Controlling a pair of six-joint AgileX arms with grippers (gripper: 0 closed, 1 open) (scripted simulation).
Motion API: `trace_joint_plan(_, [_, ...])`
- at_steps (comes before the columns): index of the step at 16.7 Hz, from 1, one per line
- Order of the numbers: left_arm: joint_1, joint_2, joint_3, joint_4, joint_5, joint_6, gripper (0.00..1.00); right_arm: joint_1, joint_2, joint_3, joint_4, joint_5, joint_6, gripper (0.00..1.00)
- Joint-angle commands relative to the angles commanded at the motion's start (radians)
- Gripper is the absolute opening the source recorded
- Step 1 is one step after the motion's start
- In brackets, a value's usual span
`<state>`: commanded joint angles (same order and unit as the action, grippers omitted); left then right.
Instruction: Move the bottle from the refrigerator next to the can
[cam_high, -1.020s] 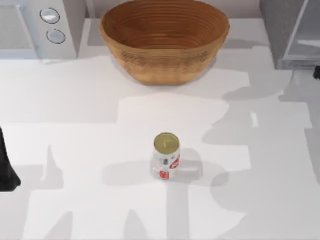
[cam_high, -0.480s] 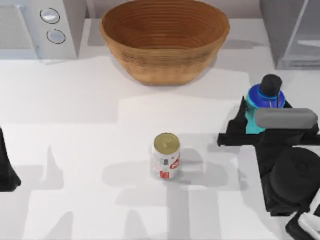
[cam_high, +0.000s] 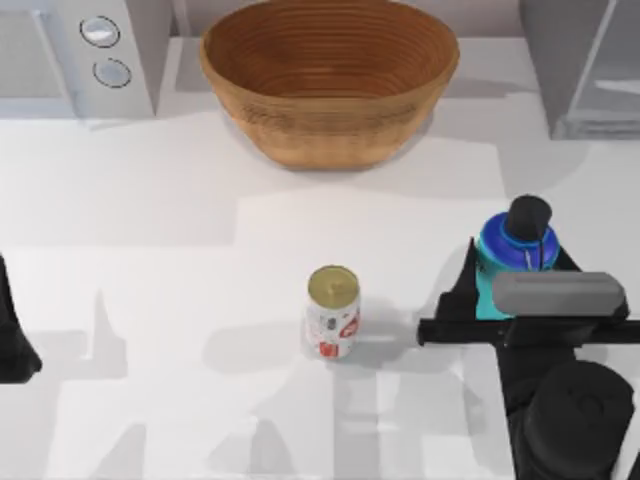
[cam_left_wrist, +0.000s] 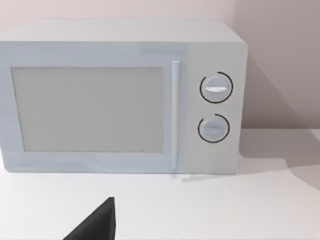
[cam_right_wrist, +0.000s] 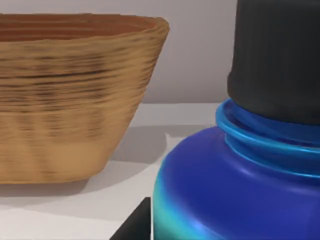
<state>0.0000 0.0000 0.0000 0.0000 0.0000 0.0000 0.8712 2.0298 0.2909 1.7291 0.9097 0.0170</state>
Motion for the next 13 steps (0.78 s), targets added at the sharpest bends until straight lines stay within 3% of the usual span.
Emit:
trace_joint_plan(9, [0.0,0.0,0.0,0.0,0.0,0.0,1.0,0.0,0.0,0.0,0.0,0.0,0.0,0.0])
trace_joint_plan(13, [0.0,0.0,0.0,0.0,0.0,0.0,1.0,0.0,0.0,0.0,0.0,0.0,0.0,0.3])
